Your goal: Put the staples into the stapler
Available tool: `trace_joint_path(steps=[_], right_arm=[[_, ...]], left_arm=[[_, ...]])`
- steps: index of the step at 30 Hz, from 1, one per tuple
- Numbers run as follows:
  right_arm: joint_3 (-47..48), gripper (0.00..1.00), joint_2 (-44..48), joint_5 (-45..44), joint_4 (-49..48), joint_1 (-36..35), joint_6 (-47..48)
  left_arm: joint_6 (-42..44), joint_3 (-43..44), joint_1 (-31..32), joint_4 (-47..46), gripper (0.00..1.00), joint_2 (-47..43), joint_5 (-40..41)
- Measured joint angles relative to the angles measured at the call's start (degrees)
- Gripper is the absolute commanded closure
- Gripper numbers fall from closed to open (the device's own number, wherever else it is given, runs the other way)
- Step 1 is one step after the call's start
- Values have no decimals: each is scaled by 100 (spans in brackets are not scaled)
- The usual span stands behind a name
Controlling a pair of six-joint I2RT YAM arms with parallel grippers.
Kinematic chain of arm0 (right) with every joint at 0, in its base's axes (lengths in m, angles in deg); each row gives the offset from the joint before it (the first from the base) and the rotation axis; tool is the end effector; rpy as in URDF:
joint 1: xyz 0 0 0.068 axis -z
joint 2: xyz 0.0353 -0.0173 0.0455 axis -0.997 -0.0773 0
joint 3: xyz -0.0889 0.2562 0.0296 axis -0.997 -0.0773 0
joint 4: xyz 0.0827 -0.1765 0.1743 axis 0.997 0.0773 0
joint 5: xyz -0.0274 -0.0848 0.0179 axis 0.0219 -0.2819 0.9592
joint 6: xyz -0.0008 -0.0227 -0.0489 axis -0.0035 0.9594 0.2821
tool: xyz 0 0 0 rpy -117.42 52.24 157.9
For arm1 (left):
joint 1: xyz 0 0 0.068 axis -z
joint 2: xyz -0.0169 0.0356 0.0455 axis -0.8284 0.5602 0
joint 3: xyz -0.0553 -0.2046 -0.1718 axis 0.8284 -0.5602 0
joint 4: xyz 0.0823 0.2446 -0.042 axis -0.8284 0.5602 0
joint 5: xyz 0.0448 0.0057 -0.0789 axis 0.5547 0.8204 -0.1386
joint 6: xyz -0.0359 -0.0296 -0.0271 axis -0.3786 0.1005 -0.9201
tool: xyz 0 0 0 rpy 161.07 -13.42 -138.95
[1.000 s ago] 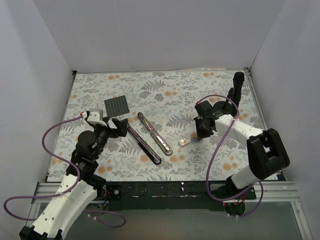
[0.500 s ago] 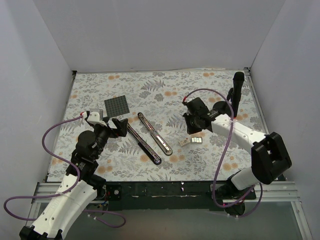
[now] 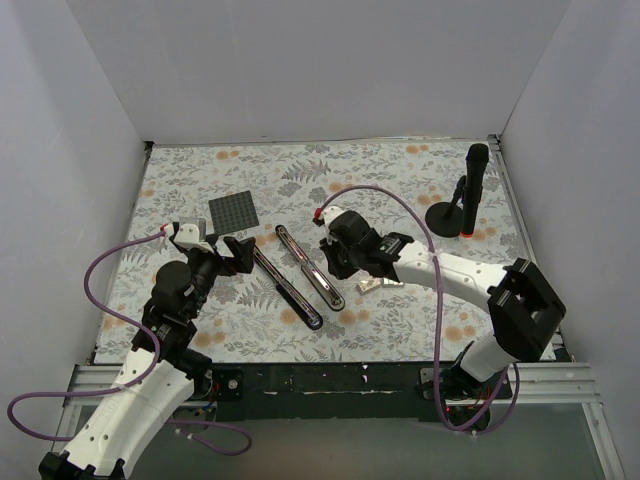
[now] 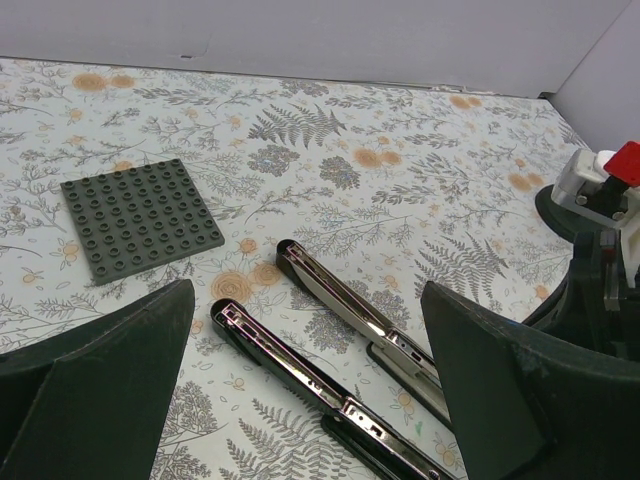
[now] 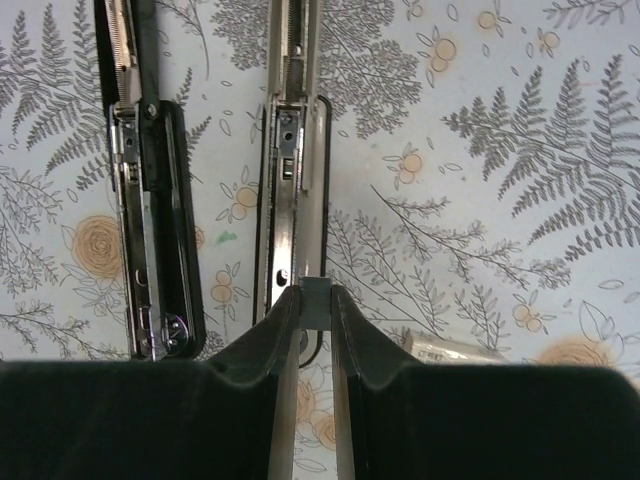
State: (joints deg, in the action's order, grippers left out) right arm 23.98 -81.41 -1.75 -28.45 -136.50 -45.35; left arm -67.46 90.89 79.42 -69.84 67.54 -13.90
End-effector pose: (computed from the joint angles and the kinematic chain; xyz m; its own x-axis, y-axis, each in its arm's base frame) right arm 0.2120 0.2554 0.2395 -0.5907 -0.3985 -0.7016 -0.6180 0.7825 0.0759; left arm 0.1290 -0.0507 0.2841 -0.2601 -0.7366 -0.6243 0.1071 0.6206 -0.7768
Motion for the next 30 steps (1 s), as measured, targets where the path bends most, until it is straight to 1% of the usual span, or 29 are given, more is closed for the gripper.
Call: trace_joint_path(steps=[10,21,30], right_arm=[[0,85,-496,20,-597,-326,-22],[-4,85,-649,-15,-909,-396,-22],[-17,86,-898,-116,-951,-396,-22]], left_arm=[[2,0,0,-2,2,0,20],[0,0,0,0,2,0,22],[0,0,0,0,2,-4,31]])
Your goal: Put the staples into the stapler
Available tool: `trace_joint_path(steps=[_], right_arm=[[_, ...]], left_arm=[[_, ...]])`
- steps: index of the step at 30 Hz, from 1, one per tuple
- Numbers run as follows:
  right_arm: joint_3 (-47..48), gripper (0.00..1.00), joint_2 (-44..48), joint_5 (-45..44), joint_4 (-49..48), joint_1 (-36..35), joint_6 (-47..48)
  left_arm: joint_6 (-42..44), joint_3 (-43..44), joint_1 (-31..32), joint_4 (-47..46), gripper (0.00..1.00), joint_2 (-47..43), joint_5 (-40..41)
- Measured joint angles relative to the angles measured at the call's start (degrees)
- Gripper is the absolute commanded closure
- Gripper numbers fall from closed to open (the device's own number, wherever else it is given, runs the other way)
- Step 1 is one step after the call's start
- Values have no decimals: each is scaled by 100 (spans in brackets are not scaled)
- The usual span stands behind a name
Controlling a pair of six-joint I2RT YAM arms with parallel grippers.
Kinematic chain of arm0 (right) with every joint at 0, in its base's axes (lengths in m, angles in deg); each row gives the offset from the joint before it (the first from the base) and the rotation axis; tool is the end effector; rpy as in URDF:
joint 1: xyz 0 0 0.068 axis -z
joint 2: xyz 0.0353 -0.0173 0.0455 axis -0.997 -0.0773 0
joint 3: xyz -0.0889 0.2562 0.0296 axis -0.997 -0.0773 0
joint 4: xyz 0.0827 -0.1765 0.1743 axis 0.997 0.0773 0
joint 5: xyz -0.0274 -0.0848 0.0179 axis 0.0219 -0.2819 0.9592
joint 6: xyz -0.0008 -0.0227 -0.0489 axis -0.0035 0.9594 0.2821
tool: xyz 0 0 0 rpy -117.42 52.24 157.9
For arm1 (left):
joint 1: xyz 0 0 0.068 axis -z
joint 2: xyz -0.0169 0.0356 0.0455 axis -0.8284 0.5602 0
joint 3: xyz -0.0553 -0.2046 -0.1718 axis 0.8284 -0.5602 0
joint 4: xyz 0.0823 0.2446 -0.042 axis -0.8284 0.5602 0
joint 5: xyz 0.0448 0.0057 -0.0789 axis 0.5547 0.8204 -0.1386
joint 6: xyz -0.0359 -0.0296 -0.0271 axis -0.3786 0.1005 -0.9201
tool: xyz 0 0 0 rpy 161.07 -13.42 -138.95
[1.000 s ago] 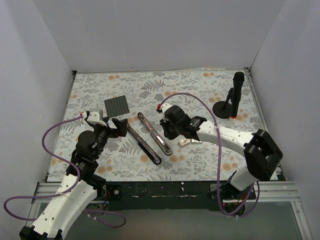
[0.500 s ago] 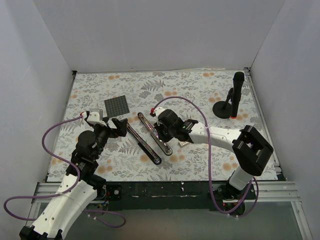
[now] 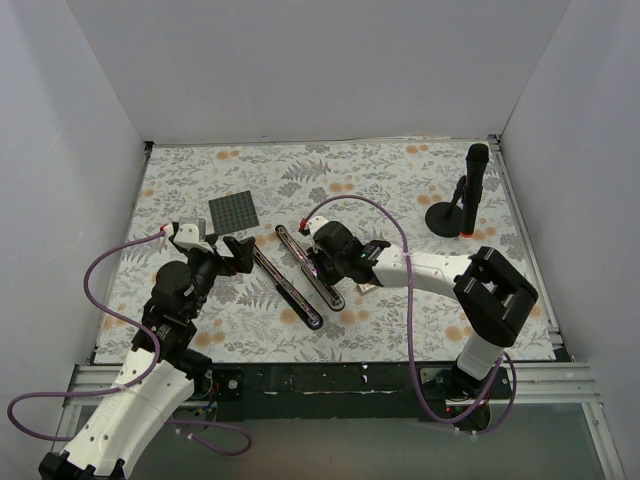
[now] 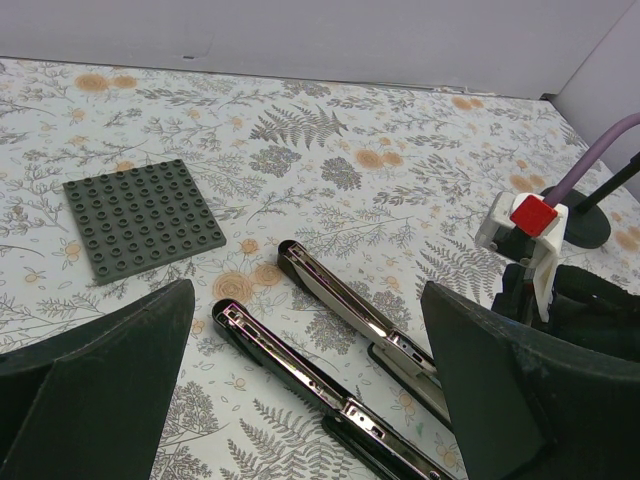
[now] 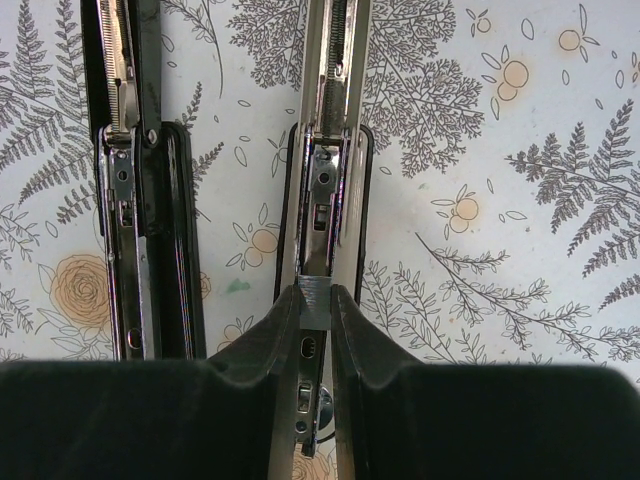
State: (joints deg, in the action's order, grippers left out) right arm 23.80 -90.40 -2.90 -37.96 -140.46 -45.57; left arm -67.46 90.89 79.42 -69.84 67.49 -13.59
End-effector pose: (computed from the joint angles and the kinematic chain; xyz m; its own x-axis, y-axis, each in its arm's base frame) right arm 0.2112 0.2928 0.2000 -0.5598 -0.4299 -0.7084 -0.6590 0.7492 0.0661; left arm 0.1289 -0.0505 0.2842 -0.2555 -0.7379 -0.6246 0.1045 0.6212 -0.7766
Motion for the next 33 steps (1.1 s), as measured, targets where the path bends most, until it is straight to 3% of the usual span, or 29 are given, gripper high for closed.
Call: trace_joint_path(steps=[33], right_arm=[[-9,86,-13,-37,-7,0,0]], left_arm=[[2,0,0,44,2,-13,9]])
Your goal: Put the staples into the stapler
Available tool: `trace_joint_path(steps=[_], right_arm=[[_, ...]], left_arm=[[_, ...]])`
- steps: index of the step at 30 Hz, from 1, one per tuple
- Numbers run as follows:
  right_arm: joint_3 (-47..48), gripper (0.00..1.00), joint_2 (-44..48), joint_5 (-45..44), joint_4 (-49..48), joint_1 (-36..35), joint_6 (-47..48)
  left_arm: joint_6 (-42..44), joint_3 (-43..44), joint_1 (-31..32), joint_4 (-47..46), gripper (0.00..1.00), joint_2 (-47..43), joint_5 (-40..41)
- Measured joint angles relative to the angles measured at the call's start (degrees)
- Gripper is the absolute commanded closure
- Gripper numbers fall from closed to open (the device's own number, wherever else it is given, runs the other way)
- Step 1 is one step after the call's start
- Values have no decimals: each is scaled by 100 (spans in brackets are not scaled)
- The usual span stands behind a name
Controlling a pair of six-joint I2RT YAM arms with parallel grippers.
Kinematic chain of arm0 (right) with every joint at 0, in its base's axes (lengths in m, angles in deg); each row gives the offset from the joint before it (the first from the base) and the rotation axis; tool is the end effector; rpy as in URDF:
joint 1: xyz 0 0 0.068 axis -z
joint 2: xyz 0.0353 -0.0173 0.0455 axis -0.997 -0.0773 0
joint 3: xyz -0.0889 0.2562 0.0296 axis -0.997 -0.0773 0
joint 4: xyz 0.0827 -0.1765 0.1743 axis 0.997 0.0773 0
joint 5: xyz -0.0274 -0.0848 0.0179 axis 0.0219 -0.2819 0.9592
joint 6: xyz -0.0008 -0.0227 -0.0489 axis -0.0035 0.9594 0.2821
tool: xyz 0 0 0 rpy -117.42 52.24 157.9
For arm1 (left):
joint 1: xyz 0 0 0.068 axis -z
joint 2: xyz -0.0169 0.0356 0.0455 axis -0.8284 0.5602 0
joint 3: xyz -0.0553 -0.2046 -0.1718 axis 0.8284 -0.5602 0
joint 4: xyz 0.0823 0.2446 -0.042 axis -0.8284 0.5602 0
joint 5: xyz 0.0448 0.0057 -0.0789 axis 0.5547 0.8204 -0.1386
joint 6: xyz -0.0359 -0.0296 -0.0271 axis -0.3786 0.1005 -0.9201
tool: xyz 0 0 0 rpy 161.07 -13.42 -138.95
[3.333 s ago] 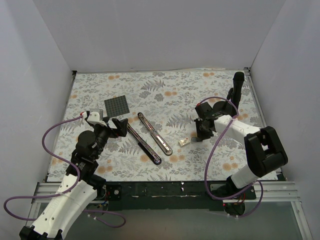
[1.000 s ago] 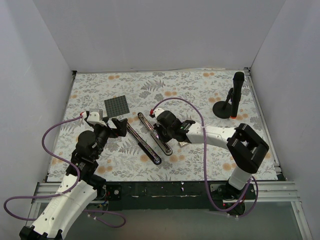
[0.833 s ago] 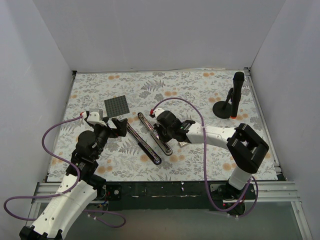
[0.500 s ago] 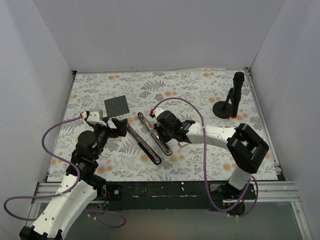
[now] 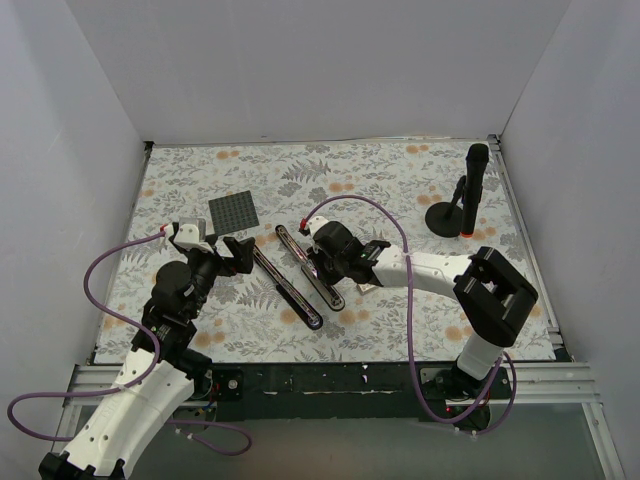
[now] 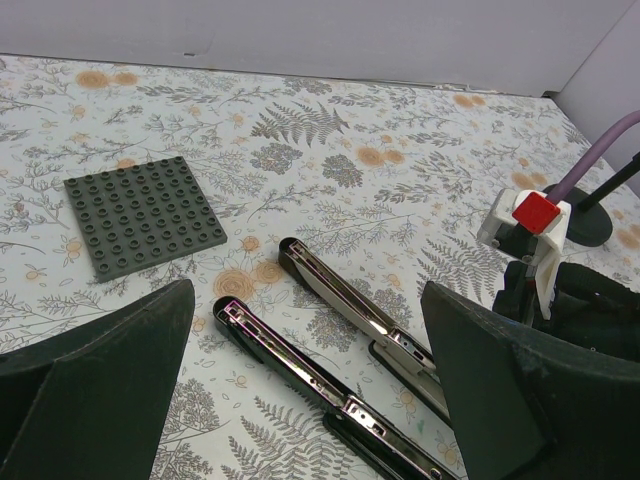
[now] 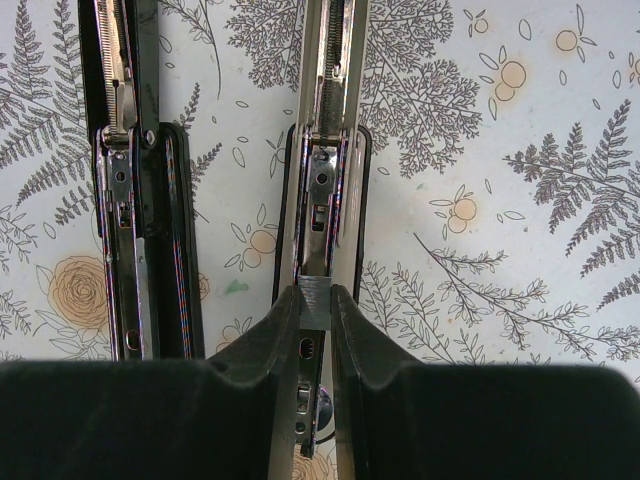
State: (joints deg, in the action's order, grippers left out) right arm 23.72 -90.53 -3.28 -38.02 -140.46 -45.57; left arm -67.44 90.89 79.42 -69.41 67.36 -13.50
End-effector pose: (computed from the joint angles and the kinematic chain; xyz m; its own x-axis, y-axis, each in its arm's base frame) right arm 0.2114 0.2927 0.1989 -0.5602 -0.4307 -0.7076 -0.6556 0.7526 0.0609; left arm 0.1285 -0.0502 0.2836 -0.2573 -0.7367 -0.6253 0.0999 0.6234 -0.7755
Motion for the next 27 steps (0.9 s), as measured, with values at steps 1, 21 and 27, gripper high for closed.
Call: trace_joint_path(steps=[1,21,27], right_arm=[[0,86,0,0,0,0,2],[-2,87,-26,66,0,0,-4],[-2,86,-70,63,-31,2,-35]], left_arm=[[0,0,0,0,2,0,-2],[0,0,0,37,2,-4,-2],[0,0,0,37,2,-4,-2]])
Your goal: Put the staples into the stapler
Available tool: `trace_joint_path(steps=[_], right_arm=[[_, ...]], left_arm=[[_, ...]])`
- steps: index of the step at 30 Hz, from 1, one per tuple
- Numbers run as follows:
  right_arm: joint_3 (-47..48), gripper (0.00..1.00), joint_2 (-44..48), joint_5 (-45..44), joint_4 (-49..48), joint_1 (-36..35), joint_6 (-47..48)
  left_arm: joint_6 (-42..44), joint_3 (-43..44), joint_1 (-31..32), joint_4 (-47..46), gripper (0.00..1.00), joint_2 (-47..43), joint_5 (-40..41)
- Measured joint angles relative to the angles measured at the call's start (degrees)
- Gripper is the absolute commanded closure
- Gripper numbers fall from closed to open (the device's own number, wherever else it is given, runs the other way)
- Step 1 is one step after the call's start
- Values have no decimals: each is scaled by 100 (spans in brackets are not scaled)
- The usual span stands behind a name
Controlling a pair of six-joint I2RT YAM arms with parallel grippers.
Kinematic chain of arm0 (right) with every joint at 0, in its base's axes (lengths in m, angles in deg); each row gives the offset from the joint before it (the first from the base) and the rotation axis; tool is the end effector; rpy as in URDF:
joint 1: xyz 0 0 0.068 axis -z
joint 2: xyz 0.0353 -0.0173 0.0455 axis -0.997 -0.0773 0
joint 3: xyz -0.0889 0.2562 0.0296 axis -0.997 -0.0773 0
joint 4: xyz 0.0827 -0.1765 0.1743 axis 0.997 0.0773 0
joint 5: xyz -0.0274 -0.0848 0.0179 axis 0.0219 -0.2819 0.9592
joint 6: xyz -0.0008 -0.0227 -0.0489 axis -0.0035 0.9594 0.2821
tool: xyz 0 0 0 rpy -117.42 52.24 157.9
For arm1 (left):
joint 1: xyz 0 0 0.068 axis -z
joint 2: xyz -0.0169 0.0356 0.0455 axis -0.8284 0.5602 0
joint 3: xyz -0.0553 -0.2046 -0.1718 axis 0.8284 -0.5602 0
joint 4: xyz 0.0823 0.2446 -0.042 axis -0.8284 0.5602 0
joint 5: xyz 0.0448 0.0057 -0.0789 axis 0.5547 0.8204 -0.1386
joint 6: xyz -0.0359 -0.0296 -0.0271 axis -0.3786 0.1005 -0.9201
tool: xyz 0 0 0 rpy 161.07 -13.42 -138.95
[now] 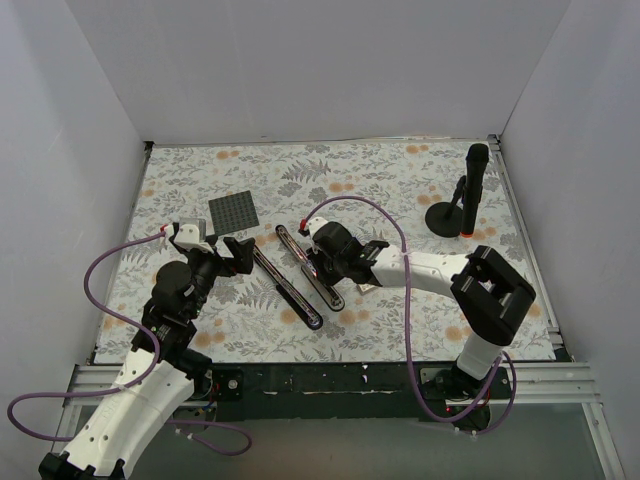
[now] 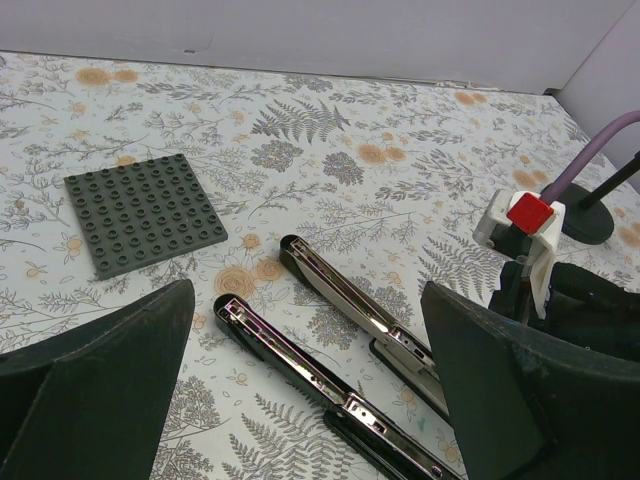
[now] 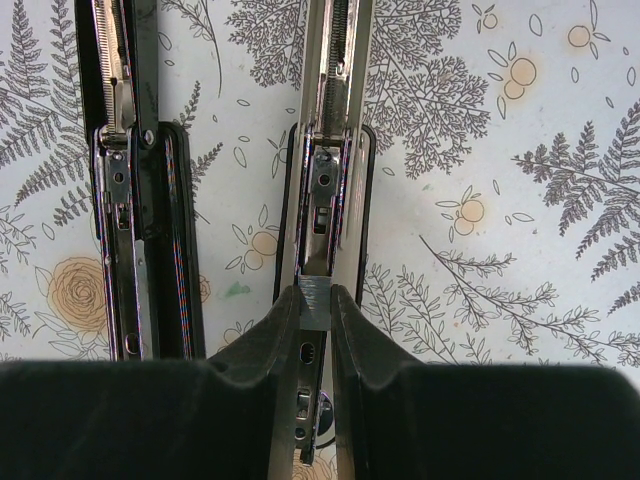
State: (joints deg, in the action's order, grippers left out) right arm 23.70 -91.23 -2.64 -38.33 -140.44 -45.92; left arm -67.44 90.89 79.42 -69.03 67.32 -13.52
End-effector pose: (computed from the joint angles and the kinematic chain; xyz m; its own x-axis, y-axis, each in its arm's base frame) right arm 0.2120 0.2940 0.1950 -0.5684 -0.4313 -0.7007 -0.6571 0.7504 0.0712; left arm 0.1283 -0.0502 0.2830 -0.2610 -0.7352 -0.6256 0.0959 0.6251 -0.7746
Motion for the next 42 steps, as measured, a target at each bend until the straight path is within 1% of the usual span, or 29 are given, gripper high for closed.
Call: trace_joint_path(steps=[23,42], right_arm=[[0,87,142,-52,-13,-2,-125],[0,87,83,-2,-13,-2,-223]], left_arm=[[0,0,0,0,2,0,0],[0,0,0,0,2,-26,2]])
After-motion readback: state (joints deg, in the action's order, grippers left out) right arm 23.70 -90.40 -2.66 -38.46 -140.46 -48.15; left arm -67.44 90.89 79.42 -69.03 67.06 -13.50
